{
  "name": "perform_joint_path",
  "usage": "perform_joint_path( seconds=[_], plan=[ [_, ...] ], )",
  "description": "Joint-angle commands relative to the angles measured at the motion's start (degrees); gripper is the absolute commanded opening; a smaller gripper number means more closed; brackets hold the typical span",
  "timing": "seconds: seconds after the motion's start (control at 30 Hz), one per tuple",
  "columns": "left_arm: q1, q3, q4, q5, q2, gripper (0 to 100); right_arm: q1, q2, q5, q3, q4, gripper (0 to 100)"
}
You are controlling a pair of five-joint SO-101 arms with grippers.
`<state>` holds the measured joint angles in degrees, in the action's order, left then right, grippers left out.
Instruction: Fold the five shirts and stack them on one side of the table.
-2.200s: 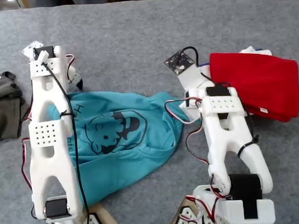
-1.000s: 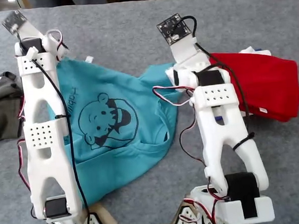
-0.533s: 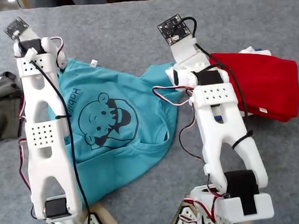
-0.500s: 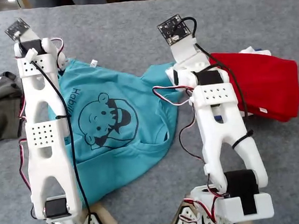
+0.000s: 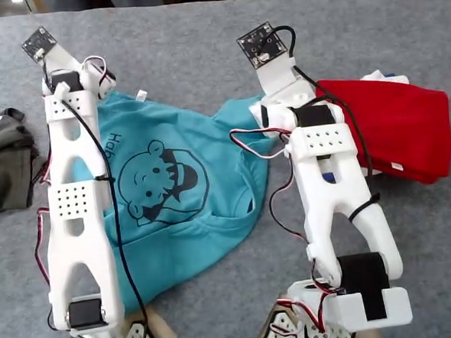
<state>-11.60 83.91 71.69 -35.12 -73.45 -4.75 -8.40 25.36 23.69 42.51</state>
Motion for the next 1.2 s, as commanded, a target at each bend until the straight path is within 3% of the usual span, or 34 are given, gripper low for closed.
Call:
perform_joint_path(
  seconds=[0.0,0.43,0.83,1.17],
  plan=[
    [0.2,0.0,-3.2,-0.7,-0.5,21,0.5,-0.2,0.0,-2.6,-0.7,1.5],
    [2.6,3.5,-4.9,-2.8,-1.2,21,0.4,-0.1,0.0,-2.4,-0.8,1.5],
    [0.5,-3.8,-3.4,-8.5,-1.2,20,0.4,-0.1,0.0,-2.4,-0.7,1.5],
    [0.2,-3.6,0.8,-8.5,-1.2,12,0.5,-0.1,0.0,-2.4,-0.8,1.5]
  ],
)
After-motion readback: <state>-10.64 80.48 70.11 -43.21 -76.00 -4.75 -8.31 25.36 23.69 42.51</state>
